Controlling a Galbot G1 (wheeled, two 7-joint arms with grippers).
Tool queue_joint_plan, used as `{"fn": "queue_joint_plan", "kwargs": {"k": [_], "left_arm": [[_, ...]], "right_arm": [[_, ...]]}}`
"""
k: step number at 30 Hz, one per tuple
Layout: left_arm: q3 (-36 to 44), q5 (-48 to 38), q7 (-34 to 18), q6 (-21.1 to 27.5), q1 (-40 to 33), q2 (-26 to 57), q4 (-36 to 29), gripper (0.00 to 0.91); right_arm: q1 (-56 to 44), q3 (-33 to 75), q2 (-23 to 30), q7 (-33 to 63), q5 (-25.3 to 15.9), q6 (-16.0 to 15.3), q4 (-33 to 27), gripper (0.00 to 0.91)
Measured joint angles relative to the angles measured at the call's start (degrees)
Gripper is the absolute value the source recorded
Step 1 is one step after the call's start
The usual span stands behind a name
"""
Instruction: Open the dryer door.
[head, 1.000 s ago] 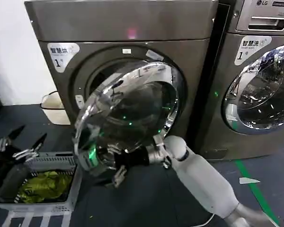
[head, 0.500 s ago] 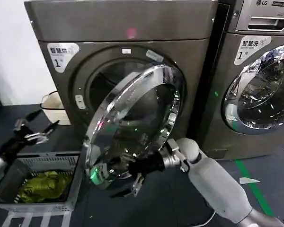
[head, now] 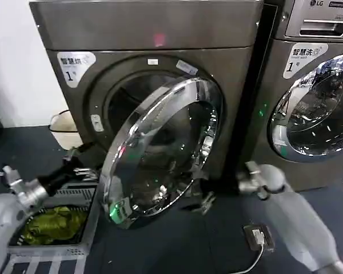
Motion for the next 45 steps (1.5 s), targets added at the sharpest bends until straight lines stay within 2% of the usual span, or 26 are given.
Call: {"fn": "queue_joint_plan", "kwargs": {"k": [11, 14, 18, 22, 28, 34, 39, 45], "left_arm": [[9.4, 1.2, 1.7, -0.2, -4.2, -0.8, -1.7, 0.907], [11.4, 1.3, 1.8, -0.3, -5.1, -1.0, -2.6, 0.907], [14.5, 1.8, 1.8, -0.4, -6.5, -1.8, -3.7, 0.907], [18.3, 2.9, 1.6, -0.5, -8.0, -3.1, -4.6, 0.907], [24.1, 4.1, 1.0, -0.7, -11.0, -5.2, -5.2, 0.907], [30.9, 4.8, -1.1, -0.6, -15.0, -7.7, -3.9, 0.907], [36.7, 5.7, -3.7, -1.5, -18.8, -10.8, -2.0, 0.907], [43.0, 6.5, -5.3, -2.1, -23.8, -15.2, 0.9, 0.907]], "right_arm": [[-8.3, 22.8, -3.6, 8.8, 4.0, 1.1, 0.0, 0.907], [-11.4, 30.3, -4.4, 14.9, 6.5, 1.4, 1.5, 0.907], [-15.0, 39.7, -5.5, 25.6, 6.6, 1.3, 3.3, 0.907], [-19.2, 48.4, -6.6, 37.3, 2.0, 1.2, 4.8, 0.907], [-26.9, 61.5, -7.6, 54.4, -3.1, -2.8, 6.3, 0.907], [-32.2, 70.9, -9.0, 69.2, -9.8, -4.3, 6.5, 0.907], [-35.1, 76.6, -10.1, 76.5, -10.5, -5.7, 6.2, 0.907], [-38.0, 82.6, -9.0, 78.2, -10.1, -7.3, 7.4, 0.907]]}}
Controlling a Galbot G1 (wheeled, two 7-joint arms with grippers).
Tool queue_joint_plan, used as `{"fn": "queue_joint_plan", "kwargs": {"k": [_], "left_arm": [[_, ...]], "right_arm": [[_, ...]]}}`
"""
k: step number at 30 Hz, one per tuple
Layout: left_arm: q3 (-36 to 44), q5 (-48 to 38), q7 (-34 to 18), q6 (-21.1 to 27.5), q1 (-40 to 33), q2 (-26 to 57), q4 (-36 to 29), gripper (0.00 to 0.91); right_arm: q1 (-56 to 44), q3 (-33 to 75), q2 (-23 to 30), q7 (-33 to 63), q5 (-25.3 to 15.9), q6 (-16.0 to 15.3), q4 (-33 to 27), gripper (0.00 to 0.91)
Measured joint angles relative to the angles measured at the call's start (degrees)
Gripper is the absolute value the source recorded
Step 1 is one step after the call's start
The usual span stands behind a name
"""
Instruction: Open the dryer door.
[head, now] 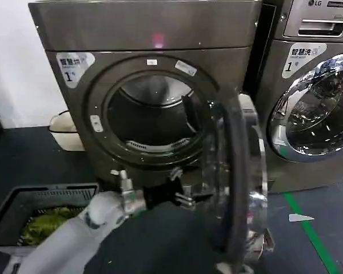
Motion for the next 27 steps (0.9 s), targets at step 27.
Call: {"fn": "queue_joint_plan", "kwargs": {"k": [27], "left_arm": [[13.8, 3.2, -3.8, -3.2, -17.9, -25.8, 23.3, 0.907]], "right_arm": [[-8.4, 13.4, 4.5, 0.7, -1.4, -0.9, 4.5, 0.907]]}}
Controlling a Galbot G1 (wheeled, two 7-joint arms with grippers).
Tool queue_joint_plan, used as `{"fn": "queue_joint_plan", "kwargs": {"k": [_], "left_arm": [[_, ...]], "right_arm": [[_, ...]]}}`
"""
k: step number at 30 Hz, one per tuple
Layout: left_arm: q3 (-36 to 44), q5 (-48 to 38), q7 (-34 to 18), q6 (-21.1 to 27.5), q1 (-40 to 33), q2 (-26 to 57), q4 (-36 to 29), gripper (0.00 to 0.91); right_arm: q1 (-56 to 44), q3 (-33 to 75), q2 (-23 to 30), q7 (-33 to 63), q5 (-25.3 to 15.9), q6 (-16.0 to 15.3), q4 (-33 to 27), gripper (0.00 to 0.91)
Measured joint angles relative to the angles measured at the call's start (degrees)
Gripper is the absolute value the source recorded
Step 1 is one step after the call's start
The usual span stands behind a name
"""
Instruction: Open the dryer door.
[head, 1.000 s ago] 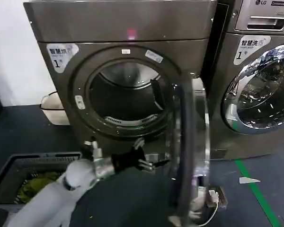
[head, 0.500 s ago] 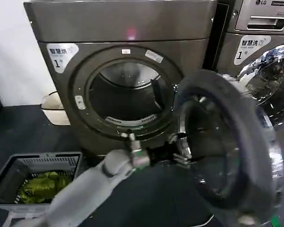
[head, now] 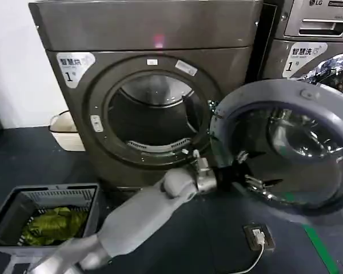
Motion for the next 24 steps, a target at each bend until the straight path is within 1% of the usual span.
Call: {"fn": "queue_joint_plan", "kwargs": {"k": [4, 12, 24], "left_arm": [[0.1, 1.1, -0.2, -0.1, -1.2, -2.7, 3.2, 0.907], [0.3, 3.9, -1.1, -0.6, -2.4, -5.9, 7.1, 0.907], [0.0, 4.9, -2.3, -1.2, -3.3, -6.7, 10.6, 0.907]], "right_arm": [[-0.4, 1.4, -0.1, 0.1, 0.0, -0.2, 0.2, 0.907], [-2.0, 3.3, 0.0, -0.4, 0.6, 0.0, 0.8, 0.907], [-2.6, 3.9, 0.6, -0.5, 0.8, 0.1, 1.4, 0.907]]}}
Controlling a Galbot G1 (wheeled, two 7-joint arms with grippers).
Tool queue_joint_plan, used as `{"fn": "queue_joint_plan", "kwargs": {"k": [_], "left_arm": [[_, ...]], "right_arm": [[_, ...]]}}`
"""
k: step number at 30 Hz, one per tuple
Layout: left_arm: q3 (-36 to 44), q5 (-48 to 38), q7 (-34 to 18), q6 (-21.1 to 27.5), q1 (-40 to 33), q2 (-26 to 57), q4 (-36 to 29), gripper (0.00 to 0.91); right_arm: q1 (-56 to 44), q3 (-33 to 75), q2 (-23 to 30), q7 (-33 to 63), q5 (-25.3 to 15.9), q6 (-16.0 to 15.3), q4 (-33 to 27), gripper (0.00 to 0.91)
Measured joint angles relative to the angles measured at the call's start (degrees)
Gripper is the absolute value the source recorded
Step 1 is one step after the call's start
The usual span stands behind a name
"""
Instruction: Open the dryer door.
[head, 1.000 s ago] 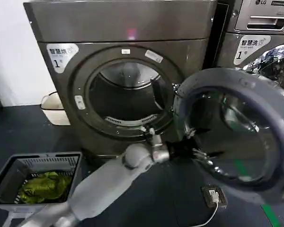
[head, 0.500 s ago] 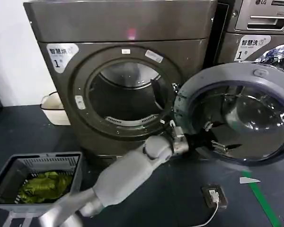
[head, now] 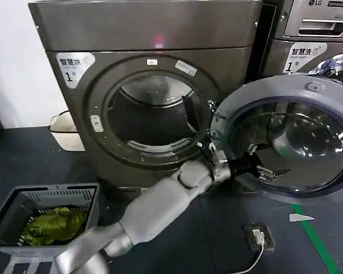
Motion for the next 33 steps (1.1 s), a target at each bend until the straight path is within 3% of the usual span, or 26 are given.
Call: {"fn": "queue_joint_plan", "kwargs": {"k": [7, 14, 26, 33], "left_arm": [[-0.1, -0.3, -0.9, -0.7, -0.1, 0.3, 0.0, 0.907], [0.3, -5.4, -0.7, -2.7, 0.7, 3.4, -4.1, 0.907], [0.4, -6.6, -2.7, -15.1, 6.9, 15.8, -19.7, 0.907], [-2.4, -3.4, -4.2, -15.5, 14.4, 27.1, -29.6, 0.907]], "right_arm": [[-0.4, 0.6, -0.2, -0.1, 0.1, 0.0, 0.3, 0.907], [-1.5, 2.6, -0.8, 0.2, -0.5, -0.4, 0.1, 0.907], [-1.5, 3.3, -0.9, 0.2, -1.9, -1.6, 1.7, 0.907], [-1.7, 4.5, -1.5, 0.3, -4.2, -2.3, 2.3, 0.907]]}}
